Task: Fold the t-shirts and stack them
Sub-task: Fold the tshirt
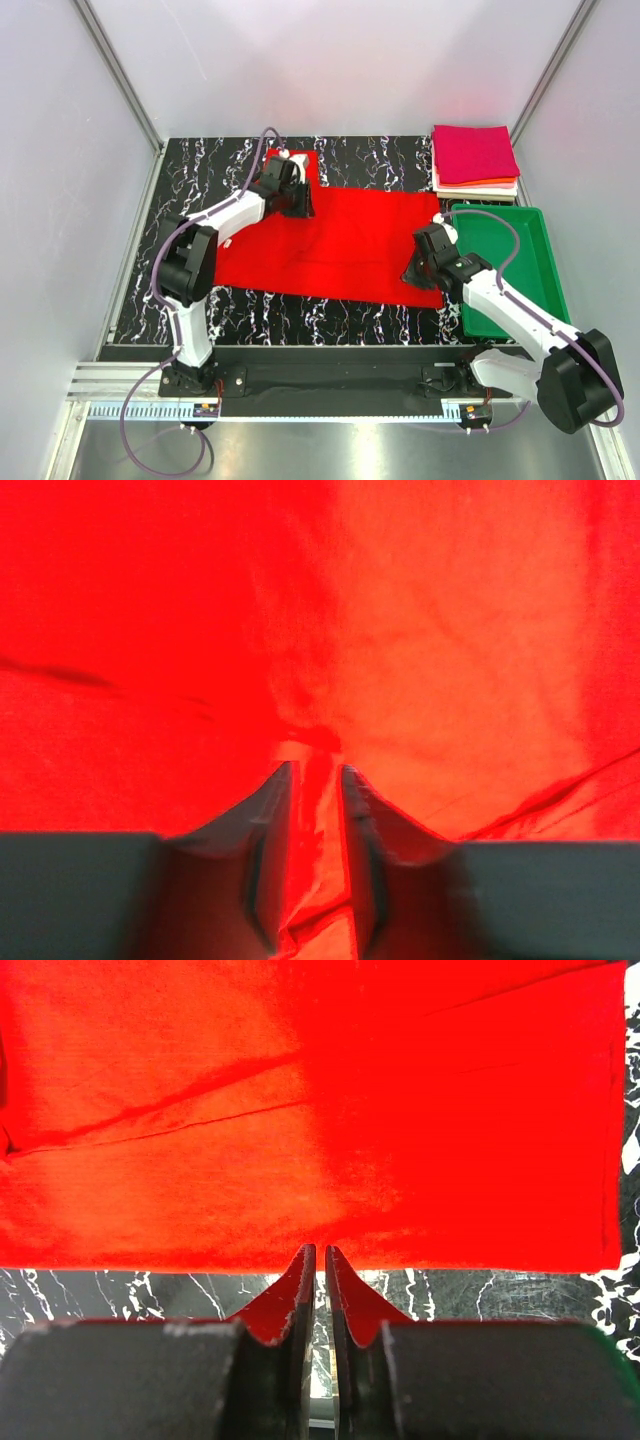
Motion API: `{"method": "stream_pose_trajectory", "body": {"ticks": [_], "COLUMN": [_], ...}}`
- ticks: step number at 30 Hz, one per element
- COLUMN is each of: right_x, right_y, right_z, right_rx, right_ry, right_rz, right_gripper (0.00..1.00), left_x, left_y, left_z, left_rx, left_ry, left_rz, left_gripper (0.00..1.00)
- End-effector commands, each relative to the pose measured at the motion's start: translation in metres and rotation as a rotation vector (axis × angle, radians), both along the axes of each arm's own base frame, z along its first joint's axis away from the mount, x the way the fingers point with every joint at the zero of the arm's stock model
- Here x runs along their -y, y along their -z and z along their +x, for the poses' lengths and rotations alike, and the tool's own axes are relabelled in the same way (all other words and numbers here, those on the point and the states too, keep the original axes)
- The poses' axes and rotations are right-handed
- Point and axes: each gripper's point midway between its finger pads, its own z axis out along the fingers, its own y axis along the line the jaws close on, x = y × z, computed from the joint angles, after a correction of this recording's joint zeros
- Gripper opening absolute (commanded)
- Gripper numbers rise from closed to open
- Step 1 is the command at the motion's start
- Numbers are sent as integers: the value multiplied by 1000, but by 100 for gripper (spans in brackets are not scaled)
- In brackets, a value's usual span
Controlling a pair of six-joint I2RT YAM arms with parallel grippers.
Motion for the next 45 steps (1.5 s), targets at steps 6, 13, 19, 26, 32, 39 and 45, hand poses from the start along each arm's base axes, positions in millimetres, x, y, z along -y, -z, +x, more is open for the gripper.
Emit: {"method": "stream_pose_trajectory", "body": {"ticks": [6, 13, 19, 26, 32, 39, 45], "right_x": [-8, -21, -21, 7, 16, 10, 8], "right_y": [-20, -7, 18, 62, 71, 57, 50], "right_z": [8, 20, 15, -15, -23, -20, -17], "right_rx": [28, -25, -82, -192, -209, -163, -132], "right_ry": [-10, -52, -37, 62, 83, 74, 55], "right_rz": [24, 12, 9, -76, -105, -60, -44], "right_gripper": [16, 15, 15, 13, 13, 13, 13], "left_x": [-65, -90, -111, -115, -117, -177, -226], "left_y": [-24, 15, 41, 54, 20, -53, -25], "left_z": [33, 28, 25, 34, 37, -9, -80], "left_rx": [44, -69, -124, -147, -101, -53, -143], "left_ry": [-136, -228, -299, -311, -328, -554, -722], "left_rz": [128, 174, 246, 258, 247, 302, 301], "left_gripper": [39, 35, 35, 34, 35, 36, 31]}}
